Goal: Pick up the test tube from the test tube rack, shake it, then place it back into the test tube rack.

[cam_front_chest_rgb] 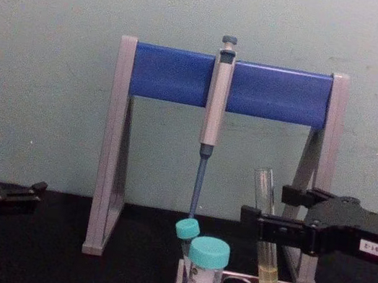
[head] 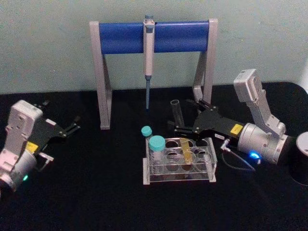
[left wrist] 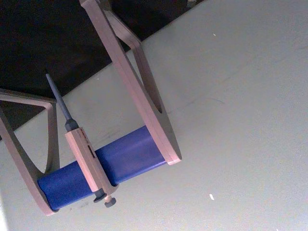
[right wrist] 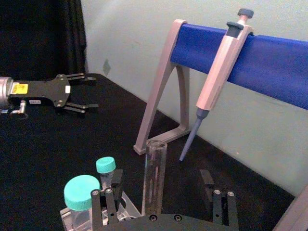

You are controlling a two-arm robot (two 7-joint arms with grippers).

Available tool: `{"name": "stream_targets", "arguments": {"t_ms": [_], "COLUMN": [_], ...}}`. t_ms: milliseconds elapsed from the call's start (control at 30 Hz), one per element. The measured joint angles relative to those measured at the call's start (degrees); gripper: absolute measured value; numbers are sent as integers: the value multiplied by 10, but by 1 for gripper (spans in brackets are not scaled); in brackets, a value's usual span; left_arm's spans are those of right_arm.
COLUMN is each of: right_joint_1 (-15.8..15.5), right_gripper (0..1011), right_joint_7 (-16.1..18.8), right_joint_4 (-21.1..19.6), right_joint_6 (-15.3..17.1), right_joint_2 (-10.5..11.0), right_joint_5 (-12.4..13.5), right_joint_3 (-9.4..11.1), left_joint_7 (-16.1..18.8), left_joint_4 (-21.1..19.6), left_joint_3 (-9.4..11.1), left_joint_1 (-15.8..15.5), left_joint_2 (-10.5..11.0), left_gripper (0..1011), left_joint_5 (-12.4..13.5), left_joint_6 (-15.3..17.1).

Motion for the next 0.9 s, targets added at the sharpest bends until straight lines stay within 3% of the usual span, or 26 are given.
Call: {"name": "stream_targets", "arguments": {"t_ms": [900], "right_joint_1": [5], "right_gripper": [1000], "right_joint_7": [11], "right_joint_4": [-1], "right_joint_6": [1], "right_joint_2": [5], "right_joint_5": [6], "right_joint_3": [-10], "left_joint_7": [0], "left_joint_4": [0], "left_joint_3": [0], "left_joint_1": [0], "left_joint_2": [0], "left_gripper": [1001], "left_joint_5": [0], "left_joint_6": [0]}}
